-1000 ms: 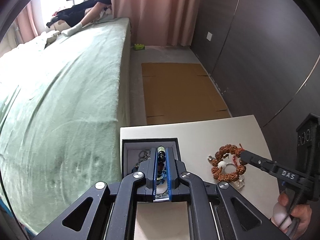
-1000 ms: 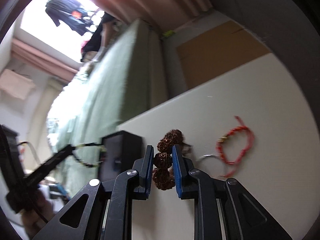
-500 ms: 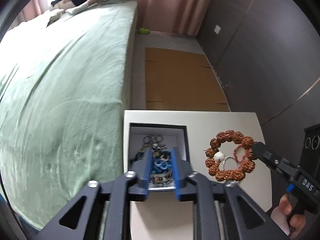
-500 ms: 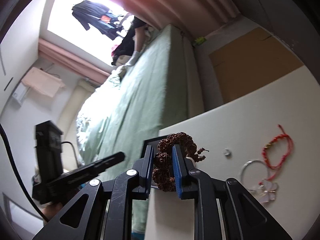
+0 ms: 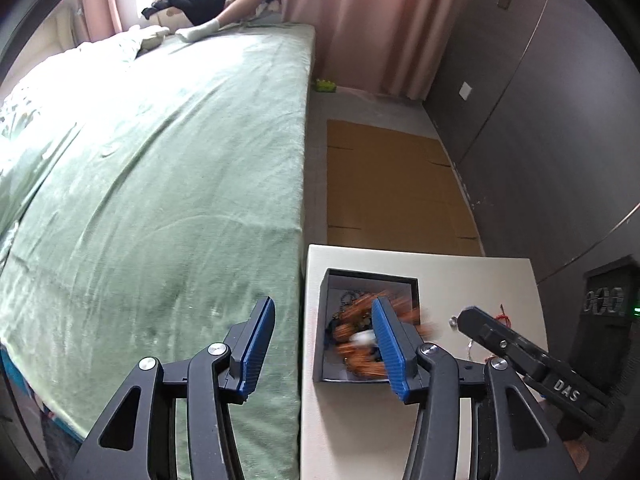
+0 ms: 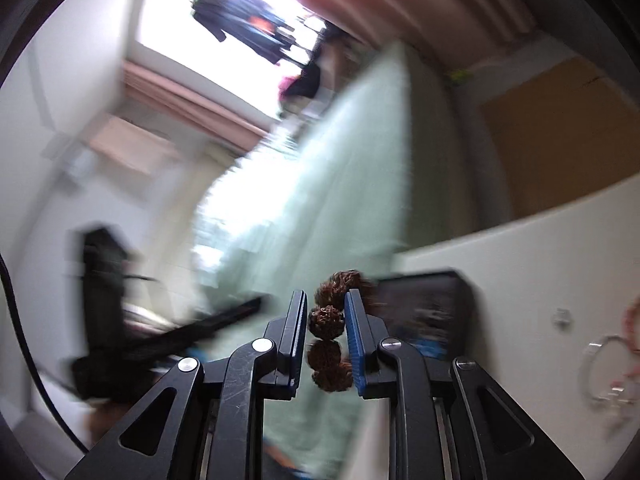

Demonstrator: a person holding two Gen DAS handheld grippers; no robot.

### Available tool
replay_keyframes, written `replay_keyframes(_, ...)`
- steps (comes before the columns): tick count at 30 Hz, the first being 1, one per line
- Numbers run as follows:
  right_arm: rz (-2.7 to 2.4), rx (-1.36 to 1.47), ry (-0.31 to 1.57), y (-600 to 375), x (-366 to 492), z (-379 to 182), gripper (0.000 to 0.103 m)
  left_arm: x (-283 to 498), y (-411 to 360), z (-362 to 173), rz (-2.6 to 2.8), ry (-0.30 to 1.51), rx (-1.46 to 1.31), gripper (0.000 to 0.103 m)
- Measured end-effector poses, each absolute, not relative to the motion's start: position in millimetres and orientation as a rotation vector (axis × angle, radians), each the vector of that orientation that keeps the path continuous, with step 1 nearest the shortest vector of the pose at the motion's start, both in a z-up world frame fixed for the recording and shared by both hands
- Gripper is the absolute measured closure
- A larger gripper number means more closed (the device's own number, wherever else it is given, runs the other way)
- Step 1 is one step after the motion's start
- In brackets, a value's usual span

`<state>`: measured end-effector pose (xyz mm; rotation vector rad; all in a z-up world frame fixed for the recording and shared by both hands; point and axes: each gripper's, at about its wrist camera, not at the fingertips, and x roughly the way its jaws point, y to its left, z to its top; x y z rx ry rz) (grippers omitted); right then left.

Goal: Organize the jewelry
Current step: 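Lower the brown wooden-bead bracelet into the black box and open the right gripper, then withdraw both open grippers from the black box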

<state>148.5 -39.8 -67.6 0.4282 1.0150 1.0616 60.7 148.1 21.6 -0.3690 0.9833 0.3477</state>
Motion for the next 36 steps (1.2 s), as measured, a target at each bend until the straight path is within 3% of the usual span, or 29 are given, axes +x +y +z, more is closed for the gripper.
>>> replay_keyframes(2,0.99,0.393,1.068,-43,155,-79,0.055,62,146,19,0.34,0.985,-0.373,0.051)
replay_keyframes(8,0.907,0.421,1.066,-92,168,-77,0.031,73,127,6,0.28,1.001,-0.38,0.051)
replay_keyframes(10,0.873,0.418,1.064,-110,171,-75,0.027,77,118,3,0.26,1.008,-0.377,0.051)
replay_keyframes(14,0.797,0.406,1.084,-142,178,-77,0.026,88,97,-2,0.19,1.014,-0.379,0.051)
replay_keyframes(18,0.751,0.37,1.11,-162,179,-75,0.026,99,78,-8,0.164,1.029,-0.365,0.039)
replay_keyframes(22,0.693,0.34,1.129,-180,184,-79,0.022,110,56,-18,0.128,1.045,-0.367,0.039)
replay_keyframes(36,0.561,0.335,1.164,-234,195,-87,0.022,140,-18,-73,0.074,1.18,-0.304,0.04)
